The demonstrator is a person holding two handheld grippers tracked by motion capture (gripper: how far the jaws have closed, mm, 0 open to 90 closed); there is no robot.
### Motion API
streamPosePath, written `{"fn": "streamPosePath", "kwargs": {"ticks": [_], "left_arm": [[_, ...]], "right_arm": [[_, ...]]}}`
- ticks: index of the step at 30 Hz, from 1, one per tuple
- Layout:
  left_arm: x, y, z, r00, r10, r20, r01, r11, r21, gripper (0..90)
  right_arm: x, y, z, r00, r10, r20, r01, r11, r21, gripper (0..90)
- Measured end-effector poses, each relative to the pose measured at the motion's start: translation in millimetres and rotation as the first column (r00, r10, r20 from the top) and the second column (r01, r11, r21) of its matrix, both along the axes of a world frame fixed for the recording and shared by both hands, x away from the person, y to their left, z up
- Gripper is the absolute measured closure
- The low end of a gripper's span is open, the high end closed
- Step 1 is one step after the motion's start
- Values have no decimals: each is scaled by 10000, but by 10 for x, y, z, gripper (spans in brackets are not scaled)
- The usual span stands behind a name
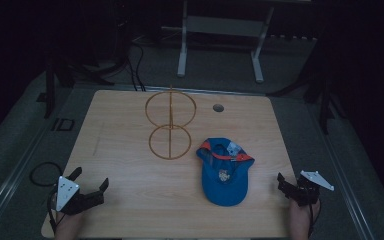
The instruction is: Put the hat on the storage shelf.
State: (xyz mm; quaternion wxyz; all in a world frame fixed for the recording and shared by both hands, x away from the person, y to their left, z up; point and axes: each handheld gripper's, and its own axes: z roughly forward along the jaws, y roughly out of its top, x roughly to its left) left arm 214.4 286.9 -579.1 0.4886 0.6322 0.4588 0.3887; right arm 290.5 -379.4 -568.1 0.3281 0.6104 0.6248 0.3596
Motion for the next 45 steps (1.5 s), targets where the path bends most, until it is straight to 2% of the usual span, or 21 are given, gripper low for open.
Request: {"fn": "streamPosePath", "kwargs": {"ticks": [5, 7, 9, 11, 13, 21, 26, 28, 30, 31, 33, 35, 38, 40, 44, 45], "left_arm": [[-3, 1, -1, 10000, 25, 33, -25, 10000, -15, 23], [0, -3, -1, 9999, 150, 35, -150, 9999, -41, 23], [4, -1, -1, 9992, 404, 73, -403, 9991, -96, 23], [9, 8, -2, 9992, 391, 80, -390, 9990, -200, 23], [9, 4, -4, 9988, 464, 173, -461, 9988, -192, 23], [8, -38, 0, 9993, 356, 67, -358, 9992, 173, 23], [1, -79, 8, 9980, 638, 21, -638, 9959, 640, 23], [-6, -85, 26, 9968, 796, 28, -797, 9951, 593, 23], [-18, -89, 52, 9960, 896, 21, -896, 9952, 390, 27], [-23, -90, 66, 9960, 890, -69, -888, 9958, 212, 27], [-26, -87, 82, 9974, 698, -150, -700, 9974, -153, 27], [-28, -95, 91, 9986, 464, -269, -473, 9984, -321, 27], [-18, -133, 98, 9974, 215, -694, -228, 9996, -190, 27], [-17, -167, 99, 9963, 43, -855, -55, 9999, -140, 27], [-12, -237, 103, 9951, -148, -977, 162, 9998, 136, 26], [-9, -250, 100, 9948, -156, -1009, 178, 9996, 212, 27]], "right_arm": [[1, 5, -2, 9999, 120, -85, -121, 9999, -54, 143], [-24, 5, 3, 9998, 77, 162, -76, 10000, -21, 143], [-45, 11, 5, 9990, 258, 364, -265, 9995, 199, 143], [-53, 42, 13, 9982, 489, 361, -486, 9988, -90, 142], [-53, 53, 47, 9970, 626, 454, -627, 9980, 6, 142], [73, 147, 363, 9894, 1227, 771, -1235, 9923, 56, 142], [202, 275, 544, 9790, 1876, 792, -1890, 9819, 108, 142], [264, 347, 601, 9709, 2298, 678, -2312, 9728, 134, 142], [322, 427, 650, 9566, 2834, 685, -2855, 9581, 232, 139], [350, 479, 670, 9502, 3066, 558, -3077, 9514, 115, 139], [393, 586, 700, 9334, 3549, 536, -3540, 9349, -261, 139], [442, 671, 719, 9217, 3850, 473, -3843, 9229, -233, 139], [522, 767, 729, 9036, 4251, 538, -4268, 9040, 263, 136], [582, 826, 720, 8860, 4606, 528, -4632, 8842, 600, 133], [686, 972, 676, 8768, 4795, 368, -4807, 8760, 385, 132], [718, 997, 654, 8703, 4915, 311, -4925, 8688, 518, 132]]}}
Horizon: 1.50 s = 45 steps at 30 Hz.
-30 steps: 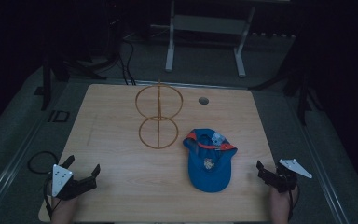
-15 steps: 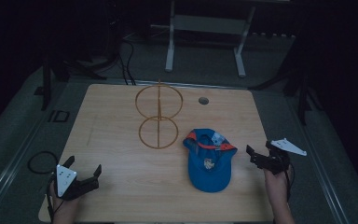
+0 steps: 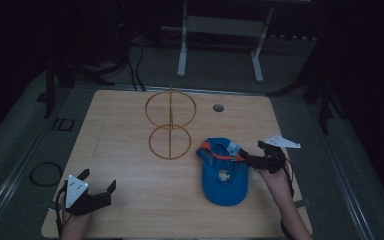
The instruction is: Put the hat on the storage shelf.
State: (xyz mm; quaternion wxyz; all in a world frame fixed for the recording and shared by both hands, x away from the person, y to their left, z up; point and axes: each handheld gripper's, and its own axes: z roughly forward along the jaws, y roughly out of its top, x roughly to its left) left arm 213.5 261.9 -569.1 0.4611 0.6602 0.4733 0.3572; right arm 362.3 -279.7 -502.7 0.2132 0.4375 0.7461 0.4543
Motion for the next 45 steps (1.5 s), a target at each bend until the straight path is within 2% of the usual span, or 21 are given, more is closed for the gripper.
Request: {"fn": "streamPosePath", "kwargs": {"ticks": [4, 5, 8, 13, 16, 18, 20, 22, 28, 32, 35, 39, 43, 45], "left_arm": [[17, -24, -15, 9994, -119, -317, 127, 9996, 240, 27], [19, -24, -19, 9991, -127, -409, 140, 9994, 321, 27], [19, -19, -26, 9989, -226, -419, 243, 9989, 396, 27], [20, -16, -24, 9985, -342, -430, 357, 9988, 342, 27], [23, -14, -29, 9982, -363, -484, 385, 9983, 441, 27], [26, -10, -33, 9978, -373, -556, 398, 9982, 440, 27], [29, -6, -37, 9976, -367, -581, 393, 9983, 428, 27], [33, -5, -39, 9973, -395, -615, 422, 9982, 429, 27], [42, -21, -47, 9965, -470, -698, 506, 9974, 509, 27], [42, -25, -46, 9965, -455, -706, 494, 9973, 536, 27], [42, -22, -45, 9965, -444, -714, 484, 9973, 549, 27], [40, -23, -45, 9963, -426, -749, 471, 9971, 595, 27], [43, -27, -50, 9959, -440, -795, 484, 9973, 550, 27], [43, -30, -49, 9957, -455, -808, 499, 9973, 535, 27]], "right_arm": [[129, 105, -90, 9996, 153, -233, -164, 9988, -468, 150], [162, 131, -111, 9994, 102, -316, -121, 9981, -612, 185], [269, 196, -172, 9986, 116, -522, -154, 9972, -736, 275], [426, 317, -256, 9968, 31, -797, -119, 9939, -1098, 327], [487, 401, -314, 9963, -37, -859, -99, 9875, -1571, 343], [528, 452, -361, 9943, -40, -1068, -157, 9830, -1830, 343], [543, 473, -387, 9935, 11, -1134, -231, 9811, -1923, 342], [564, 527, -460, 9914, 174, -1300, -459, 9744, -2200, 343], [529, 573, -548, 9912, 501, -1222, -839, 9537, -2889, 374], [516, 598, -562, 9903, 683, -1210, -1038, 9424, -3180, 442], [507, 607, -558, 9884, 851, -1259, -1215, 9403, -3178, 512], [496, 609, -555, 9824, 1180, -1448, -1568, 9421, -2964, 670], [474, 644, -555, 9773, 1508, -1488, -1897, 9357, -2975, 822], [465, 671, -553, 9790, 1438, -1445, -1834, 9307, -3165, 859]]}}
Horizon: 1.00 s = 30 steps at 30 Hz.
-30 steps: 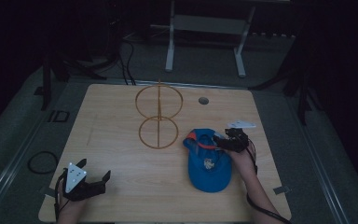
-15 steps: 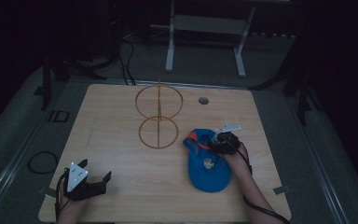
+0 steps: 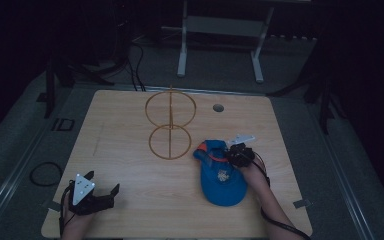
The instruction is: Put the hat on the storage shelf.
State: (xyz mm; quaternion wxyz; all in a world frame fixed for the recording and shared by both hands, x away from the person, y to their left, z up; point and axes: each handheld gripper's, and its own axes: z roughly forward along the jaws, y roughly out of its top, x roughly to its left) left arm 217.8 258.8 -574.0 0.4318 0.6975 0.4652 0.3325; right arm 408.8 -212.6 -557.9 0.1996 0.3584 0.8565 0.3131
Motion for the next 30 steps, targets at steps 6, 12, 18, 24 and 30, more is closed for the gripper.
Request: {"fn": "streamPosePath", "kwargs": {"ticks": [6, 12, 18, 24, 30], "left_arm": [[6, -2, 1, 10000, -36, -27, 36, 10000, -15, 27], [9, 12, 1, 10000, -12, -40, 12, 10000, -42, 27], [3, 4, 7, 10000, -25, -21, 25, 10000, -6, 27], [10, -11, 8, 10000, -62, -52, 62, 10000, 45, 27], [9, -29, 29, 9999, -97, -101, 98, 9999, 77, 27]], "right_arm": [[10, -19, 15, 9996, -246, -145, 250, 9993, 268, 881], [-32, -56, 198, 9990, -348, 296, 326, 9969, 716, 883], [-114, -125, 436, 9954, -565, 775, 474, 9922, 1154, 883], [-197, -216, 703, 9889, -762, 1277, 535, 9836, 1724, 884], [-310, -286, 1010, 9794, -949, 1782, 556, 9753, 2136, 883]]}}
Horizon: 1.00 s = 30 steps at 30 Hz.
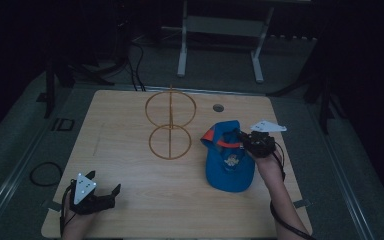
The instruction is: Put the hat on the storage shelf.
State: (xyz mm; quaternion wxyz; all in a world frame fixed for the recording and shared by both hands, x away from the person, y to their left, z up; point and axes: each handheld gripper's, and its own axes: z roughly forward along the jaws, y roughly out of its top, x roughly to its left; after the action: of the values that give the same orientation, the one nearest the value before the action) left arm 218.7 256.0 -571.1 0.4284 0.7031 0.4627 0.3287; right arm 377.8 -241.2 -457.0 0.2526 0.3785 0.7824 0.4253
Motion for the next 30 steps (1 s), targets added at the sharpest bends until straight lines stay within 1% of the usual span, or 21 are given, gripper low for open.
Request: {"fn": "streamPosePath", "kwargs": {"ticks": [2, 4, 6, 8, 10, 12, 15, 16, 17, 18, 19, 20, 21, 22, 23, 24, 25, 26, 28, 29, 30], "left_arm": [[-10, -10, 16, 10000, -43, 25, 43, 10000, -84, 27], [-22, -24, 56, 9999, -142, 78, 143, 9999, -82, 28], [-32, -40, 115, 9996, -247, 153, 252, 9992, -315, 28], [-35, -72, 187, 9987, -482, 140, 488, 9974, -524, 28], [-35, -126, 264, 9973, -730, 80, 734, 9959, -530, 36], [-22, -178, 339, 9938, -1109, 5, 1107, 9917, -659, 52], [-13, -269, 451, 9878, -1549, 168, 1556, 9864, -524, 52], [-13, -269, 451, 9878, -1549, 168, 1556, 9864, -524, 52], [-1, -321, 526, 9849, -1717, 240, 1727, 9838, -481, 52], [5, -352, 574, 9840, -1758, 293, 1770, 9831, -465, 52], [24, -405, 678, 9802, -1930, 447, 1949, 9798, -448, 59], [24, -405, 678, 9802, -1930, 447, 1949, 9798, -448, 60], [37, -433, 734, 9788, -1988, 500, 2011, 9785, -466, 60], [66, -486, 852, 9734, -2198, 652, 2231, 9736, -490, 60], [66, -486, 852, 9734, -2198, 652, 2231, 9736, -490, 60], [83, -515, 910, 9717, -2253, 708, 2286, 9725, -432, 60], [101, -537, 966, 9674, -2423, 739, 2465, 9676, -541, 60], [118, -561, 1020, 9646, -2513, 801, 2565, 9645, -626, 60], [153, -617, 1118, 9595, -2671, 894, 2717, 9613, -446, 60], [166, -653, 1162, 9582, -2697, 952, 2740, 9611, -351, 60], [183, -688, 1206, 9553, -2788, 985, 2828, 9587, -293, 60]], "right_arm": [[-35, -19, 87, 9998, 50, 204, -50, 10000, 2, 883], [-66, -48, 167, 9994, 26, 345, -32, 9998, 179, 883], [-91, -75, 247, 9991, 16, 431, -29, 9995, 312, 883], [-121, -93, 330, 9985, 7, 541, -27, 9993, 369, 883], [-158, -109, 412, 9973, -20, 736, -7, 9993, 377, 883], [-183, -126, 483, 9960, -26, 897, -7, 9993, 363, 883], [-201, -154, 562, 9947, -108, 1021, 69, 9993, 380, 883], [-201, -154, 562, 9947, -108, 1021, 69, 9993, 380, 883], [-210, -159, 584, 9943, -126, 1056, 84, 9992, 402, 883], [-228, -165, 623, 9937, -136, 1113, 89, 9990, 427, 883], [-249, -171, 666, 9926, -164, 1207, 112, 9990, 438, 883], [-258, -178, 685, 9921, -173, 1242, 111, 9986, 508, 883], [-258, -178, 685, 9921, -173, 1242, 111, 9986, 508, 883], [-272, -195, 717, 9916, -176, 1279, 96, 9980, 627, 883], [-272, -195, 717, 9916, -176, 1279, 96, 9980, 627, 883], [-287, -207, 735, 9911, -173, 1322, 83, 9976, 682, 883], [-294, -209, 741, 9914, -139, 1303, 45, 9974, 722, 882], [-306, -209, 746, 9911, -144, 1320, 46, 9973, 738, 883], [-334, -202, 757, 9902, -104, 1396, 6, 9975, 704, 883], [-334, -202, 757, 9902, -104, 1396, 6, 9975, 704, 883], [-360, -192, 769, 9895, -95, 1443, -7, 9975, 709, 883]]}}
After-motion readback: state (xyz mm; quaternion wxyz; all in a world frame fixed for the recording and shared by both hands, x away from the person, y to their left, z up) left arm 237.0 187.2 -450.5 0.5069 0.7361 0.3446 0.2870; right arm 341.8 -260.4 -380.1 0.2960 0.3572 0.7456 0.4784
